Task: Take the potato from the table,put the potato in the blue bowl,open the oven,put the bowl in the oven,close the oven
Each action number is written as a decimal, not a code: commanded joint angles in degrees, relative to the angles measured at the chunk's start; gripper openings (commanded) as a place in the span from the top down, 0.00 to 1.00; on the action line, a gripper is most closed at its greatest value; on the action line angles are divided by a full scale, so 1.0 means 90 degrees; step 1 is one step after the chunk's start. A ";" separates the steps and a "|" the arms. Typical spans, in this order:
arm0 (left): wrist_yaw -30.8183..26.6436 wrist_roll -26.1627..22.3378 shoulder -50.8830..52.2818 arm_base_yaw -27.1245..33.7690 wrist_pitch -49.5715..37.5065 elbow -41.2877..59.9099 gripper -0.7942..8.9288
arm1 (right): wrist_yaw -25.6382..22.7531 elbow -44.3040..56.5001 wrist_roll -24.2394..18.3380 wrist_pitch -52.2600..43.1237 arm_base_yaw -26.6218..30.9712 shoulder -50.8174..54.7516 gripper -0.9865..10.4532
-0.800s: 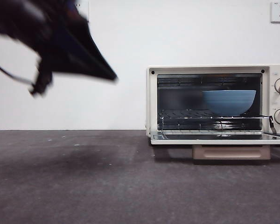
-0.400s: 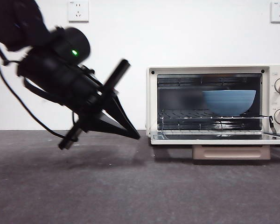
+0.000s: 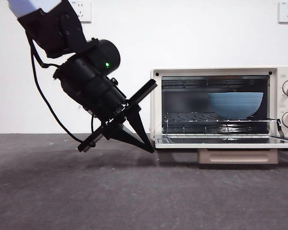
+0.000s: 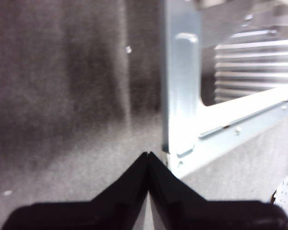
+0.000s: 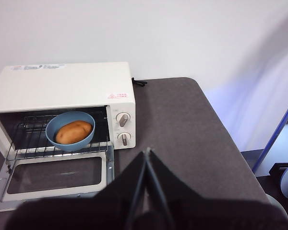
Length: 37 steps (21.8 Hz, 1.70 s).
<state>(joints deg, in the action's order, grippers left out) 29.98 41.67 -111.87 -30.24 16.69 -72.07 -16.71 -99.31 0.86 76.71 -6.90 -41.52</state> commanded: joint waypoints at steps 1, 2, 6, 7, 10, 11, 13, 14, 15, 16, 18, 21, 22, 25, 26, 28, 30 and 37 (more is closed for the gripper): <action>-0.0102 0.0051 -0.0143 -0.0078 0.0019 -0.0017 0.92 | -0.0032 0.0017 0.0068 -0.0015 -0.0017 0.0019 0.92; -0.0141 0.0049 -0.0146 -0.0109 0.0039 -0.0017 0.92 | -0.0029 0.0017 0.0068 0.0002 -0.0017 0.0019 0.92; -0.0168 0.0085 -0.0165 -0.0209 -0.0002 -0.0017 0.92 | -0.0029 0.0017 0.0068 0.0015 -0.0017 0.0019 0.92; -0.0165 0.0104 -0.0165 -0.0223 -0.0034 -0.0017 0.92 | -0.0032 0.0017 0.0068 0.0015 -0.0017 0.0019 0.92; -0.0141 0.0192 -0.0165 -0.0236 -0.0155 -0.0017 0.92 | -0.0029 0.0017 0.0068 0.0036 -0.0017 0.0019 0.92; -0.0138 0.0219 -0.0165 -0.0236 -0.0177 -0.0017 0.92 | -0.0029 0.0017 0.0068 0.0061 -0.0017 0.0019 0.92; -0.0138 0.0240 -0.0165 -0.0233 -0.0194 -0.0017 0.92 | -0.0029 0.0017 0.0068 0.0136 -0.0017 0.0019 0.92; -0.0134 0.0257 -0.0165 -0.0233 -0.0204 -0.0017 0.92 | -0.0029 0.0017 0.0070 0.0165 -0.0017 0.0019 0.92; -0.0087 0.0272 -0.0165 -0.0233 -0.0248 -0.0017 0.92 | -0.0029 0.0017 0.0073 0.0194 -0.0017 0.0019 0.92; -0.0022 0.0333 -0.0165 -0.0233 -0.0306 -0.0017 0.92 | -0.0029 0.0017 0.0075 0.0194 -0.0017 0.0019 0.92; 0.0151 0.0483 -0.0165 -0.0236 -0.0493 -0.0017 0.92 | -0.0029 0.0017 0.0078 0.0194 -0.0017 0.0019 0.92; 0.0418 0.0704 -0.0165 -0.0260 -0.0814 -0.0017 0.92 | -0.0024 0.0017 0.0182 0.0194 -0.0017 0.0019 0.92; 0.0457 0.0736 -0.0165 -0.0272 -0.0891 -0.0017 0.92 | -0.0022 0.0017 0.0233 0.0197 -0.0017 0.0019 0.92; 0.0510 0.0874 -0.0165 -0.0272 -0.1035 -0.0017 0.92 | 0.0029 0.0017 0.0253 0.0197 -0.0017 0.0019 0.92; 0.0508 0.0891 -0.0165 -0.0272 -0.1064 -0.0017 0.92 | 0.0046 0.0017 0.0284 0.0199 -0.0017 0.0019 0.92; 0.0505 0.0906 -0.0165 -0.0267 -0.1124 -0.0017 0.92 | 0.0073 0.0017 0.0287 0.0209 -0.0017 0.0019 0.92; 0.0503 0.0952 -0.0165 -0.0240 -0.1188 -0.0017 0.92 | 0.0100 0.0017 0.0289 0.0211 -0.0017 0.0019 0.92; 0.0510 0.1207 -0.0165 -0.0160 -0.1489 -0.0092 0.92 | 0.0265 0.0017 0.0291 0.0216 -0.0017 0.0019 0.92</action>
<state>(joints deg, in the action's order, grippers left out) 33.30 52.07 -112.84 -31.29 5.37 -72.03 -14.55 -99.31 2.81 77.52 -6.90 -41.52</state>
